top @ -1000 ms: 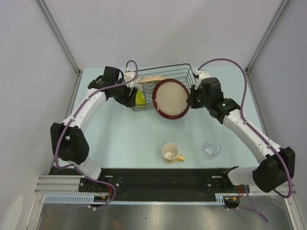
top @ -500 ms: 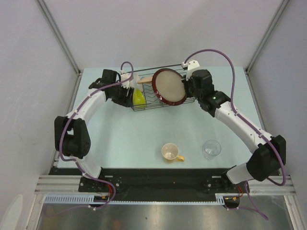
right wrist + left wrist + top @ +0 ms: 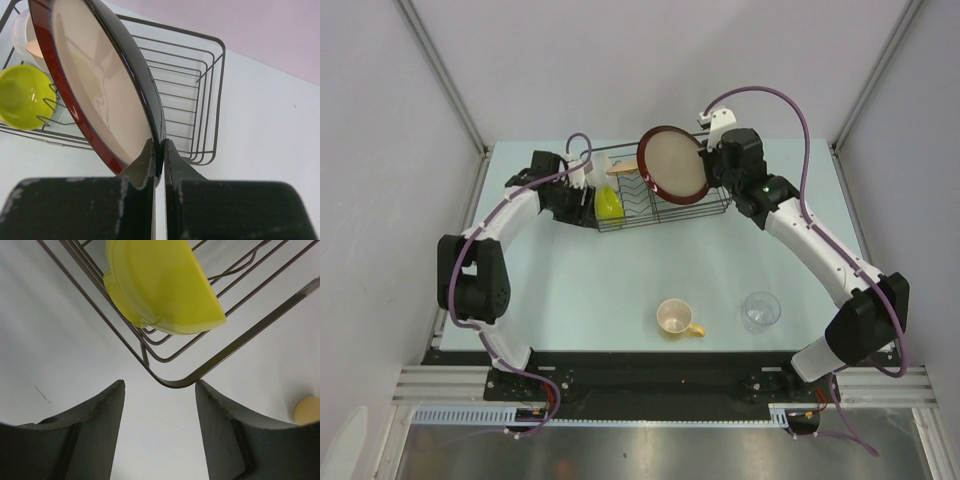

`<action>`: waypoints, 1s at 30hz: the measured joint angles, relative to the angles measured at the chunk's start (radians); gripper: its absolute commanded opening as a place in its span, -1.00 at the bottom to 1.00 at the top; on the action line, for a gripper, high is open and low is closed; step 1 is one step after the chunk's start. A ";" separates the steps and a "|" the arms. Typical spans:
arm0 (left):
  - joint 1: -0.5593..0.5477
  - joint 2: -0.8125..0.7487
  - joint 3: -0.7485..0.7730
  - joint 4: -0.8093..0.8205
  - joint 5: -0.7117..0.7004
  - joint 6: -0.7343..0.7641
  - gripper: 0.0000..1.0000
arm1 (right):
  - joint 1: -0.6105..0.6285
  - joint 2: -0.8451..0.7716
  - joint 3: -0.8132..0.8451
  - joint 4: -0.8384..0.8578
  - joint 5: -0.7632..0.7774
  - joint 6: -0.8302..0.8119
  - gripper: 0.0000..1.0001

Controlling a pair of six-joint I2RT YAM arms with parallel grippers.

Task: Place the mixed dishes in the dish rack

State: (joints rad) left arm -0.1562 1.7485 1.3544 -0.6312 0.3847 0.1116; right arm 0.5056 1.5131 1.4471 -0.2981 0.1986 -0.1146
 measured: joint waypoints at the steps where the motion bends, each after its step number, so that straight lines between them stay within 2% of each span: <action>1: 0.009 0.004 0.002 -0.003 0.020 -0.008 0.27 | 0.000 0.007 0.013 -0.003 -0.001 0.000 -1.00; 13: 0.048 0.011 0.036 -0.028 0.190 -0.054 0.27 | 0.001 0.023 0.029 -0.049 -0.003 -0.002 -1.00; 30: 0.081 0.020 0.057 -0.017 0.151 -0.067 0.23 | 0.001 0.028 0.029 -0.051 -0.004 -0.002 -1.00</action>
State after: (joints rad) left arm -0.0750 1.7687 1.4113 -0.6483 0.5358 0.0444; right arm 0.5064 1.5410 1.4757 -0.3496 0.1947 -0.1165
